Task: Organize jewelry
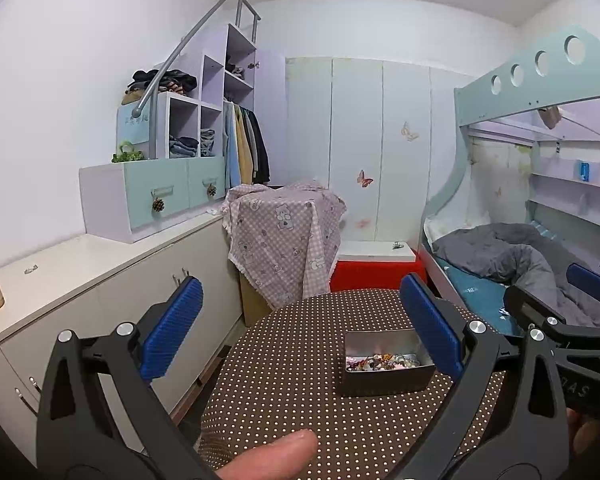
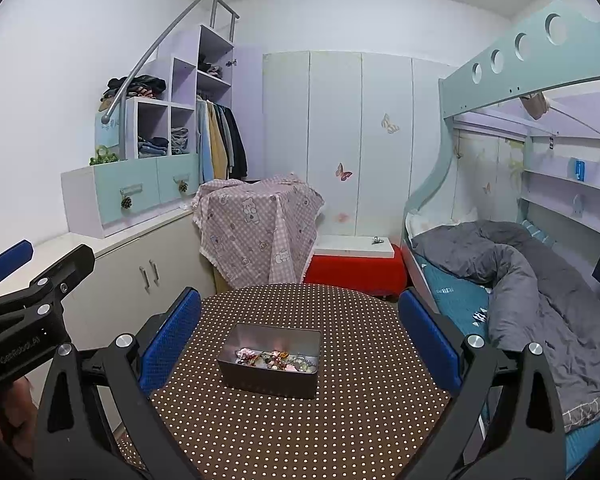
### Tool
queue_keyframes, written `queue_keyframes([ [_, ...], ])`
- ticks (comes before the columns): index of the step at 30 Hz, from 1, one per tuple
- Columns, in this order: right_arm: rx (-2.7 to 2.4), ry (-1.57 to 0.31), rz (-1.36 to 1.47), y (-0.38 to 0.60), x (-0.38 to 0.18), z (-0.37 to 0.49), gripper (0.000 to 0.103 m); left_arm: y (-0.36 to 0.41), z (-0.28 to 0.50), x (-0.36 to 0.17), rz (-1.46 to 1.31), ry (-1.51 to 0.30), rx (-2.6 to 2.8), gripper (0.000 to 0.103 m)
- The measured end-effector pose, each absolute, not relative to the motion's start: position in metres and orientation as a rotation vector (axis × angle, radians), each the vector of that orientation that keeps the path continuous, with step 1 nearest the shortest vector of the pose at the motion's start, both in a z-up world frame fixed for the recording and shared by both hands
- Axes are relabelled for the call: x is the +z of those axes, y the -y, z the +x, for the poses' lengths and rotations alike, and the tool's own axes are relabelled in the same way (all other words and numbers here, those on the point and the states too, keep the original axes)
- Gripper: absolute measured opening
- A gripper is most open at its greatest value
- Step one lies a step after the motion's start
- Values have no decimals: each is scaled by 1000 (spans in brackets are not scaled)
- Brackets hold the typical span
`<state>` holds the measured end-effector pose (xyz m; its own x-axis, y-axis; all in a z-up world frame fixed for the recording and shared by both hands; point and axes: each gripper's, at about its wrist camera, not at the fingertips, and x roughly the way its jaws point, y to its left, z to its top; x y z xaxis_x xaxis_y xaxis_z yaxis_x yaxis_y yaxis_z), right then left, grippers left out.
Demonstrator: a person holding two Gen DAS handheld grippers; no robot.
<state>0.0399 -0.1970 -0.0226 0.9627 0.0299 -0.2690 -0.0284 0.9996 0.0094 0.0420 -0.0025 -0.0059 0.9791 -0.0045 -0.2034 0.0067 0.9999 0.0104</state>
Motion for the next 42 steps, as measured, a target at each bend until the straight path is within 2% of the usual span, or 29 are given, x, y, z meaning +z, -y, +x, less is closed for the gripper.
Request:
queue_keyframes([
  [42,25,-273,17,199,-19,37,95,1,41,-7,28,-193,6,97],
])
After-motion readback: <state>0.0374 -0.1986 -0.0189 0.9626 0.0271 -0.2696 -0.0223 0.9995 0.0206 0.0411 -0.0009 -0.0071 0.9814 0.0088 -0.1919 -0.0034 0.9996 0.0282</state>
